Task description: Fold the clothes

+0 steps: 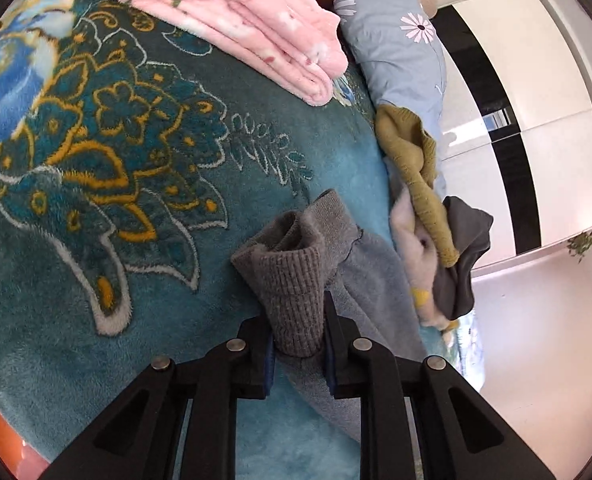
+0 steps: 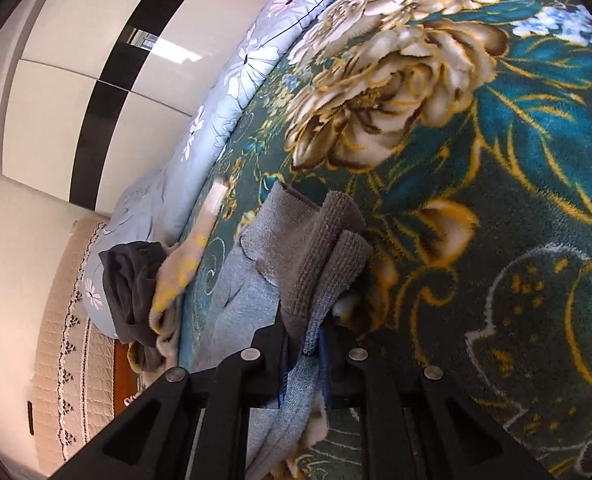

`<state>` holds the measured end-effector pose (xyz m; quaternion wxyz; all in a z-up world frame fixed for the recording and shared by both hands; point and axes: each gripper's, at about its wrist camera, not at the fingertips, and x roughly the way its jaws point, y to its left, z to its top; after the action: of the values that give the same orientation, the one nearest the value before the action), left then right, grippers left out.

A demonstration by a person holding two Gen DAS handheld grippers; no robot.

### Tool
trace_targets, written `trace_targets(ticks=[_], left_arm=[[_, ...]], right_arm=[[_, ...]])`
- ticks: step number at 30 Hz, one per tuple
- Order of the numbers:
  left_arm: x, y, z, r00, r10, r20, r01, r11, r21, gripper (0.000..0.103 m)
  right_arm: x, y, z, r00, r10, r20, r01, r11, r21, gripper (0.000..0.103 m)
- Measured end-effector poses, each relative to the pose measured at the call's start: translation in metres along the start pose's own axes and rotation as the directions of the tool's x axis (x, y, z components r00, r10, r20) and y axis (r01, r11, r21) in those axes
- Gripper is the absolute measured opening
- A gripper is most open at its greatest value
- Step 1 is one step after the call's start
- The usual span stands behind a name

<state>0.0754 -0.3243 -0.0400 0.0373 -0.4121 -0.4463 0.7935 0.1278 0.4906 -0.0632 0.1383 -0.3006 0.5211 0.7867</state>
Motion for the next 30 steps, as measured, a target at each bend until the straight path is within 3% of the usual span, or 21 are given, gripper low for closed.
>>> trace_targets(ticks=[5,11,16,22,30], left_arm=[[-0.001,0.004,0.001,1.0,-0.013,-0.002,0.013,1.0,-0.021,0.02],[-0.02,-0.024,0.022,0.997,-0.069,0.043,0.068,0.997,0.034,0.02],[-0.009,-0.003,0.03,1.0,0.018,0.005,-0.018,1.0,0.012,0.02],[0.002,0.036,0.019,0.999,-0.021,-0.04,0.017,0.994,-0.106,0.021],[-0.036,0.014,0.022,0.998,0.066,0.011,-0.065,0.996,-0.064,0.027]], right_arm=[[0.002,-0.012,-0.004,0.998,0.067,0.016,-0.068,0.996,0.058,0.013],[-0.011,0.007,-0.011,1.0,0.025,0.018,-0.025,0.999,0.032,0.013],[-0.011,0.007,-0.024,0.999,0.033,-0.005,-0.032,0.999,0.037,0.013],[-0.002,-0.01,-0.029,0.998,0.057,-0.015,-0.055,0.994,0.092,0.013],[-0.004,-0.017,-0.029,0.997,0.083,-0.01,-0.081,0.992,0.092,0.013]])
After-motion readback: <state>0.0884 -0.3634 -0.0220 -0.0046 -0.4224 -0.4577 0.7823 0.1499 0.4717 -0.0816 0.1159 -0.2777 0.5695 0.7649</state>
